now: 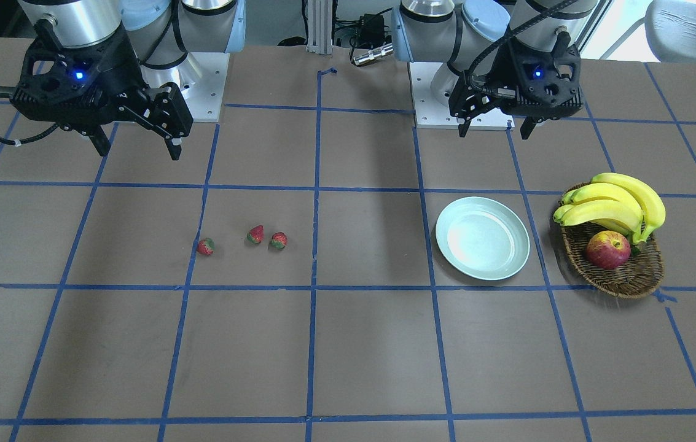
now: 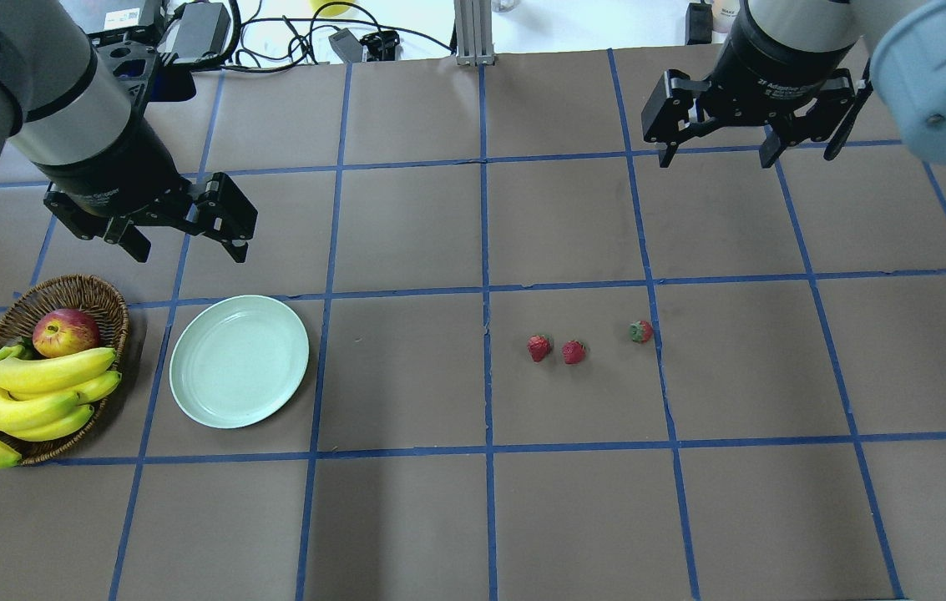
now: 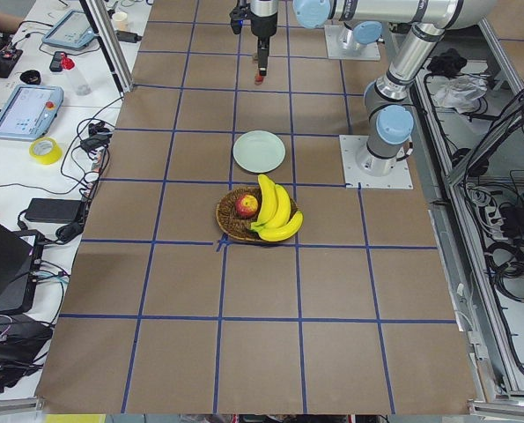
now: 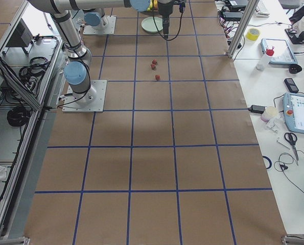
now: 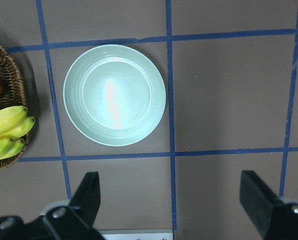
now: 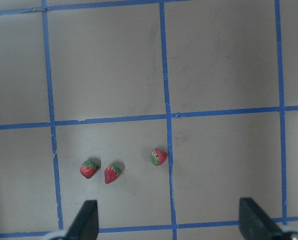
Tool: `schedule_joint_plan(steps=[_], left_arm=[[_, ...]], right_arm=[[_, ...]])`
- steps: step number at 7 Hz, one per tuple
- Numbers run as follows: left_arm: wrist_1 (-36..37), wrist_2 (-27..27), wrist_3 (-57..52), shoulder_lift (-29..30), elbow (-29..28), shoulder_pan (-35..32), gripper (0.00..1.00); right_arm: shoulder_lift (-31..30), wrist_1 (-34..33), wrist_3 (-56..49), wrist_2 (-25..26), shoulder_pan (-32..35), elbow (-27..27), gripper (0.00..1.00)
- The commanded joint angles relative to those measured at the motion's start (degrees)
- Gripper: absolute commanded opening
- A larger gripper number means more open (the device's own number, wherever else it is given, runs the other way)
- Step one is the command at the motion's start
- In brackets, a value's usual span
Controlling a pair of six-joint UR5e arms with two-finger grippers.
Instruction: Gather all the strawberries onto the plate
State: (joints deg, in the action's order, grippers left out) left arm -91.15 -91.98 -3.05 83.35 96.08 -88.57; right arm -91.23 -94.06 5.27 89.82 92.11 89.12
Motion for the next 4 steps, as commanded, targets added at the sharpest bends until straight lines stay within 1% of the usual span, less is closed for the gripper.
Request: schedule_joint_plan(steps=[1,4], left_arm=[[1.5,0.0,-0.1,1.3,0.6,0.1,1.00],[2.0,0.0,-0.2,1.3,0.6,1.4,1.00]], right_arm=[[-0.1,0.2,0.1,0.0,0.0,0.1,1.00],[0.0,0.3,0.1,0.1,0.0,0.1,1.00]])
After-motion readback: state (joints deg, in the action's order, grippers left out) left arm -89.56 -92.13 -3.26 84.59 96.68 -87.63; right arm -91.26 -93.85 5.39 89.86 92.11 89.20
